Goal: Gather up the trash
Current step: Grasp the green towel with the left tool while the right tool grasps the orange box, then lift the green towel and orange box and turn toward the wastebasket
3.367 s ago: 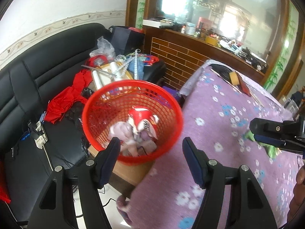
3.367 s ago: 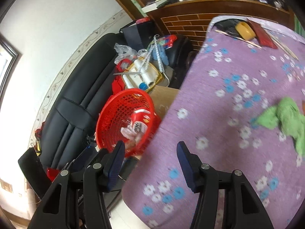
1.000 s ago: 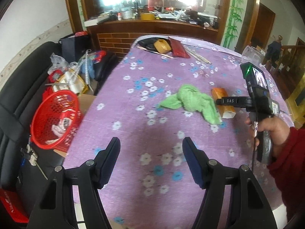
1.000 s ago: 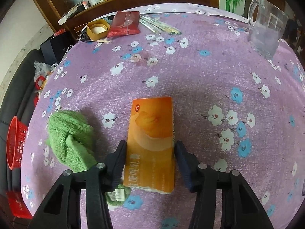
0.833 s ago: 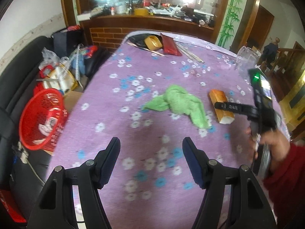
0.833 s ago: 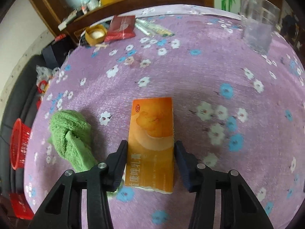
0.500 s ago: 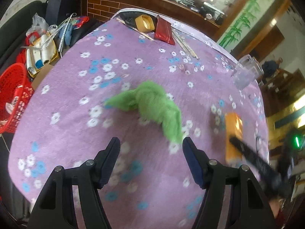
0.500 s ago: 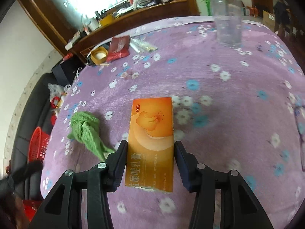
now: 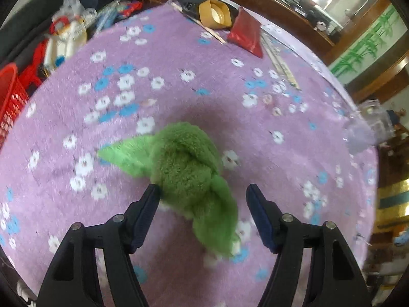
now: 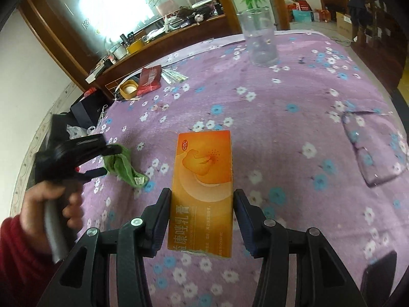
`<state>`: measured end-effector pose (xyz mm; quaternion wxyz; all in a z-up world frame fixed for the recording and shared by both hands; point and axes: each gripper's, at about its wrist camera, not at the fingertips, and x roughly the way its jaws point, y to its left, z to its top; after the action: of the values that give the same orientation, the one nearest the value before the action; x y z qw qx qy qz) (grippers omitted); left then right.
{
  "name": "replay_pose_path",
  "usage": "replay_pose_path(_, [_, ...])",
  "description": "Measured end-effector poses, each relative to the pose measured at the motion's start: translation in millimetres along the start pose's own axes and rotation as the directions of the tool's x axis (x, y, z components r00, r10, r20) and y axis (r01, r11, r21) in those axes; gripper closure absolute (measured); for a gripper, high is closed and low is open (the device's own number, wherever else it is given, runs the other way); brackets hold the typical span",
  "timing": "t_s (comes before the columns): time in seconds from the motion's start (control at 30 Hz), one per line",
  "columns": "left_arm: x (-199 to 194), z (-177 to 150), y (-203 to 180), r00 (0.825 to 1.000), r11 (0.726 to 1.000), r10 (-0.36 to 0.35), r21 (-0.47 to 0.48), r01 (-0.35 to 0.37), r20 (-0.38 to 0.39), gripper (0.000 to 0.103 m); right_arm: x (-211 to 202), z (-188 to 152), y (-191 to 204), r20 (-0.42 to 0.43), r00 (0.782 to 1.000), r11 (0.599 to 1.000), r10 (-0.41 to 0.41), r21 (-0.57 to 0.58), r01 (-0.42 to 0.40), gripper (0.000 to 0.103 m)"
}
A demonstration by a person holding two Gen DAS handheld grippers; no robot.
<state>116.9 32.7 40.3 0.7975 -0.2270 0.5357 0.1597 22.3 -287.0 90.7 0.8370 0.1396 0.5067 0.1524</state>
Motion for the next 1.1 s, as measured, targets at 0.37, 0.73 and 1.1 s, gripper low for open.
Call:
replay_pose_path(0.37, [24,5,14,0.999,0.993,0.023,0.118,-0.028,0.041,0.051,-20,-24,6,-0.006,1.000,1.000,-0.022,-0.008,0.022,0.050])
replay_pose_path(0.73, [-61,-51,32,0.965,0.946,-0.071,0.325,-0.015,0.252,0.053,-11,-34,48,0.003,1.000,0.999,-0.008,-0.051,0.008,0.050])
replay_pose_path(1.1, [-139,-93,76,0.925,0.896,-0.145,0.444,-0.028,0.351,0.053,3,-44,110,0.014,1.000,0.993,0.012,-0.114,-0.010,0.050])
